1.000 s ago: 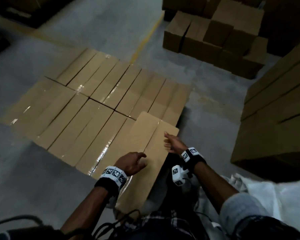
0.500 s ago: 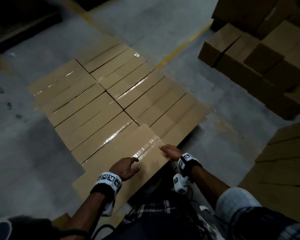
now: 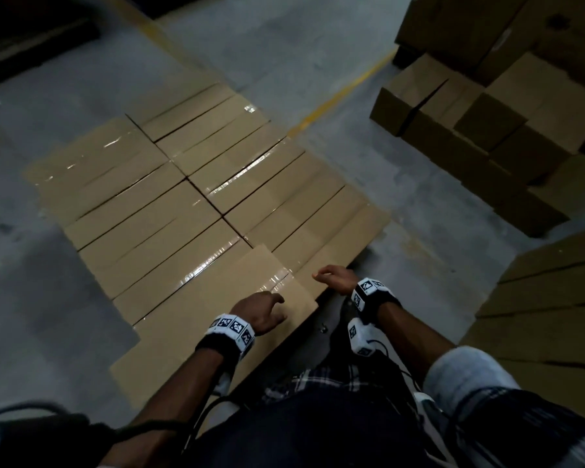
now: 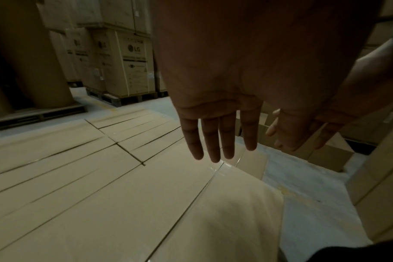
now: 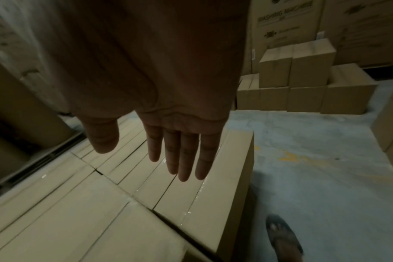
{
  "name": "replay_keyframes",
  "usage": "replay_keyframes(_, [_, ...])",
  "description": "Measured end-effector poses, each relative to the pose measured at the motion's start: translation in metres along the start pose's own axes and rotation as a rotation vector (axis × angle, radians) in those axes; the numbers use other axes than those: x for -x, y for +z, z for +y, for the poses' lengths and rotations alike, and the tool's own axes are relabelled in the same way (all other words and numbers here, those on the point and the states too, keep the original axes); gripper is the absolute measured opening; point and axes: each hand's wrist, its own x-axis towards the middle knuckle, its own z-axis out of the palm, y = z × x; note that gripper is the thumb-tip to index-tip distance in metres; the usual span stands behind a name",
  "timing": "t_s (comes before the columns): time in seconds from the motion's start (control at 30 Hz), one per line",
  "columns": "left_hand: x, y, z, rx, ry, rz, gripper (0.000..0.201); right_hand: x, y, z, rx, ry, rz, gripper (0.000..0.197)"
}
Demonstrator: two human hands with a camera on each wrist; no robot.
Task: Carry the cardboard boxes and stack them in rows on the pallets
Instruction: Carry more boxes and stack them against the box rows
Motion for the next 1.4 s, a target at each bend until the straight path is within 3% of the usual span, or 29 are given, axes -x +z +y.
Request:
replay_keyframes(0.17, [-0.042,-0.016,0.021,0.089,-0.131,0.054,0.054,-0.050,-0.042,0.009,0.055,-0.059,-0.070,0.053])
replay_keyframes(0.3, [-0.080,-0.020,0.049,0.269,-0.315,0.160,0.084,-0.085,-0.096,0.022,0.143,-0.118,-0.170,0.054])
replay_keyframes(0.47, [-0.110,-0.016,0.107,0.490,-0.553,0.269,0.048,-0.120,-0.166,0.049,0.301,-0.117,-0.289,0.055])
replay_keyframes(0.73, [-0.163,0.024,0.164,0.648,-0.626,0.165,0.050,-0.154,-0.238,0.062,0.454,-0.159,-0.313,0.054])
replay_keyframes(0.87, [-0.181,0.047,0.181,0.792,-0.689,0.222,0.043,-0.154,-0.261,0.073,0.461,-0.188,-0.297,0.053])
replay_keyframes(1.1, [-0.216,0.138,0.212,1.248,-0.887,0.298,0.022,-0.157,-0.273,0.132,0.401,-0.178,-0.311,0.044])
replay_keyframes(1.23, [-0.241,0.183,0.219,1.662,-1.058,0.388,0.019,-0.184,-0.260,0.180,0.438,-0.138,-0.350,0.048])
replay_keyframes(1.4, [-0.268,0.233,0.200,2.171,-1.232,0.611,0.022,-0.240,-0.232,0.229,0.235,0.092,-0.392,0.034])
